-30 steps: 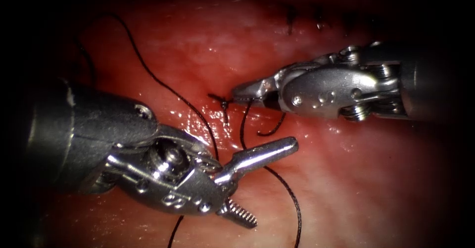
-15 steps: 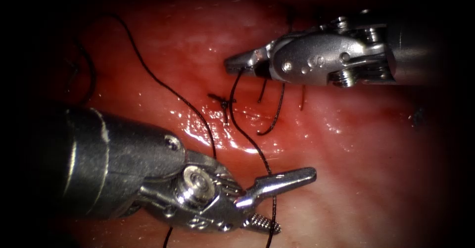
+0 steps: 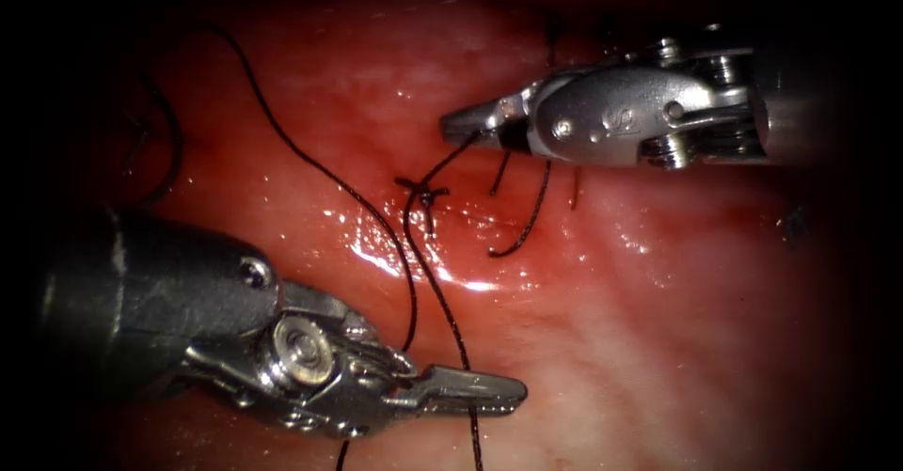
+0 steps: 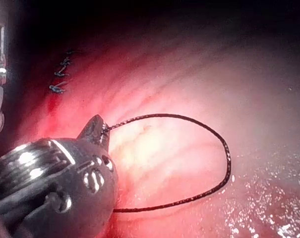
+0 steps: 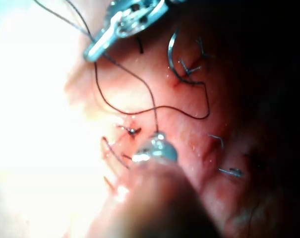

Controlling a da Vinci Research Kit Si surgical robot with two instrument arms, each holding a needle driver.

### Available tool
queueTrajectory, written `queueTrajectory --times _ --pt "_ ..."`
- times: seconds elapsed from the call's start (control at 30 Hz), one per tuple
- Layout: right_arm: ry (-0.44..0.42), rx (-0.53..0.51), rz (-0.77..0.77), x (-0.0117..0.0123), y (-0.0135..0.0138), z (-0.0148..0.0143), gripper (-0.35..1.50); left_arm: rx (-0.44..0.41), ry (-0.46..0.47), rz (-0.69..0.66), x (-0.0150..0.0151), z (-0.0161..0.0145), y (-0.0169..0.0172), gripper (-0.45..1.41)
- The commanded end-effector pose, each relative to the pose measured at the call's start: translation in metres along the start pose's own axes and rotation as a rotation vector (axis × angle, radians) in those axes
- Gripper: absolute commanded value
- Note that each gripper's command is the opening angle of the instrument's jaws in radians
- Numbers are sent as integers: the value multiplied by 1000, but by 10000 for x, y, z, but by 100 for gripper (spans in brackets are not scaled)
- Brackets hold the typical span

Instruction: Wound Closure

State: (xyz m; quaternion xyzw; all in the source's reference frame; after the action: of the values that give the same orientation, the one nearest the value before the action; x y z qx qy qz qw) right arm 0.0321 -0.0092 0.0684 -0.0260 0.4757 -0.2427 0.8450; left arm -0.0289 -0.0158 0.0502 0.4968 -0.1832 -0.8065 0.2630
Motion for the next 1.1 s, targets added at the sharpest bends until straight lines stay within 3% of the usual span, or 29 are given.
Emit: queueTrajectory --times 0.03,0.23,0.4,0.47,0.5,0.53,0.6,1.0,1.1 --pt "18 10 24 1 -3 1 -35 1 -14 -7 -6 1 4 -45" --pt "109 70 85 15 -17 -16 -35 8 -83 -51 -39 -28 26 -45" --pt "142 98 144 27 -19 -23 -35 12 -135 -72 -53 -24 34 -45" --pt "149 117 265 30 -18 -29 34 13 -147 -80 -57 -21 38 -45" --pt "145 95 350 34 -23 -34 103 15 -158 -82 -61 -21 39 -45" --pt "141 68 397 38 -27 -37 129 15 -163 -84 -63 -22 39 -45" --pt "159 56 439 42 -30 -42 148 17 -172 -87 -66 -23 40 -45" --pt "290 69 637 35 -31 -128 148 22 -212 -105 -63 -29 40 -45" --pt "347 15 666 26 -17 -147 148 19 -217 -84 -60 -29 39 -45"
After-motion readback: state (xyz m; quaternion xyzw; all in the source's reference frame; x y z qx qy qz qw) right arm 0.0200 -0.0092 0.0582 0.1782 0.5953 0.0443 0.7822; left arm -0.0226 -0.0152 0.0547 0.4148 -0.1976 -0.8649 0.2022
